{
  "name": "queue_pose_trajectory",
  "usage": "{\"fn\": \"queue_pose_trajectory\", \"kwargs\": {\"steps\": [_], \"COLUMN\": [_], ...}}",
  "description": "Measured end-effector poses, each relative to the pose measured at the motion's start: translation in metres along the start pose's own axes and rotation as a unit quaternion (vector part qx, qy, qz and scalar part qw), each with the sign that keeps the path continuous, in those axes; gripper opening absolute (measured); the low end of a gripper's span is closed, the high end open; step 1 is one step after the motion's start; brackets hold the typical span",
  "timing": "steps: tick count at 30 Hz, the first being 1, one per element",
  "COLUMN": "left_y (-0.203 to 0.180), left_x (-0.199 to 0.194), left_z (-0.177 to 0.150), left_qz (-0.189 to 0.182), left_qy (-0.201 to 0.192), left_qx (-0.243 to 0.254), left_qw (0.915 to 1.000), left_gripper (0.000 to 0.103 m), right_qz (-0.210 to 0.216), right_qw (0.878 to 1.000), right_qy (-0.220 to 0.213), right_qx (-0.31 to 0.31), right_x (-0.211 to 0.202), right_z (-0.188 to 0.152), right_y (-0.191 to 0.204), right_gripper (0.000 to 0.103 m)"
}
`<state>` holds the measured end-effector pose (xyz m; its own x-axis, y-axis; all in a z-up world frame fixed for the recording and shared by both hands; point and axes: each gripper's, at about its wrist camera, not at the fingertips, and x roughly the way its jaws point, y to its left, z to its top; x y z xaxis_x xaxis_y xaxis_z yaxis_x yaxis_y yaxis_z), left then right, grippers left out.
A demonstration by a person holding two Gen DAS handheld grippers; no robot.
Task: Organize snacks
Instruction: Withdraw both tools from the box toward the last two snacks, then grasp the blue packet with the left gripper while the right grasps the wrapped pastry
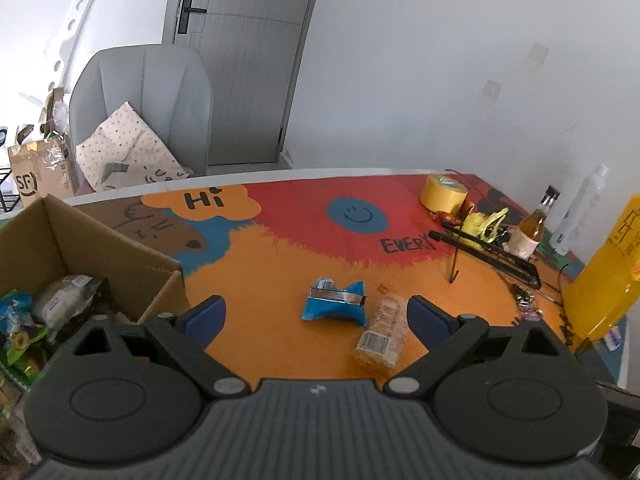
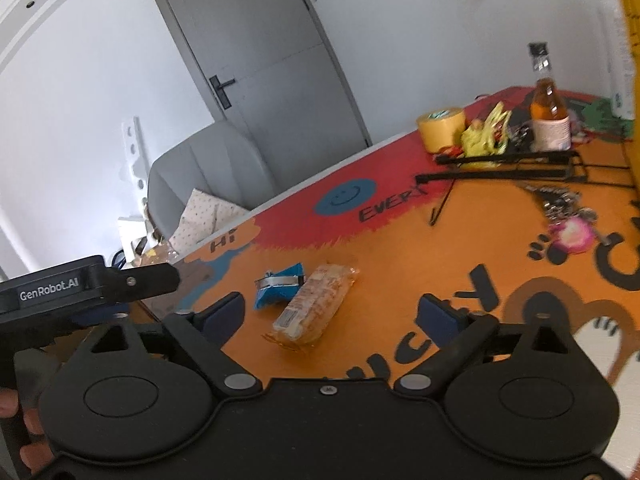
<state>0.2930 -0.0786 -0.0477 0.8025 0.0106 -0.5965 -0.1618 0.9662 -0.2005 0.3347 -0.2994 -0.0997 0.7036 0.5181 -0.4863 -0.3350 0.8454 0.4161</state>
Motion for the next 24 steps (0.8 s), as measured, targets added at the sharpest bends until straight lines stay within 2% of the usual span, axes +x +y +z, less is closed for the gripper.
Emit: {"fn": "queue_pose_trajectory", "kwargs": {"steps": [5, 12, 15, 19, 22, 24], "left_y": [-0.002, -0.003, -0.004, -0.006, -0.010, -0.014], "left_x": [0.016, 0.032, 0.036, 0.041, 0.043, 0.045], "left_z": [0.004, 0.010, 0.013, 0.014, 0.015, 0.014], "left_qz": [0.012, 0.029, 0.033, 0.040, 0.036, 0.032], "left_qy": [0.005, 0.011, 0.011, 0.007, 0.006, 0.008], "left_qx": [0.012, 0.020, 0.023, 0.025, 0.029, 0.030], "left_qw": [0.9998, 0.9993, 0.9991, 0.9989, 0.9989, 0.9990], "left_gripper": [0.095, 0.089, 0.088, 0.087, 0.086, 0.086], "right_qz": [0.014, 0.028, 0.031, 0.022, 0.001, 0.002], "right_qw": [1.000, 0.998, 0.998, 0.997, 0.996, 0.997], "right_qy": [0.022, 0.051, 0.057, 0.071, 0.067, 0.069], "right_qx": [0.003, 0.002, -0.018, -0.030, -0.056, -0.047], "right_x": [0.027, 0.060, 0.071, 0.084, 0.084, 0.082], "right_z": [0.000, -0.001, -0.002, -0.005, -0.004, -0.001], "right_y": [0.004, 0.011, 0.018, 0.019, 0.020, 0.012], "right_gripper": [0.082, 0.080, 0.079, 0.061, 0.040, 0.035]}}
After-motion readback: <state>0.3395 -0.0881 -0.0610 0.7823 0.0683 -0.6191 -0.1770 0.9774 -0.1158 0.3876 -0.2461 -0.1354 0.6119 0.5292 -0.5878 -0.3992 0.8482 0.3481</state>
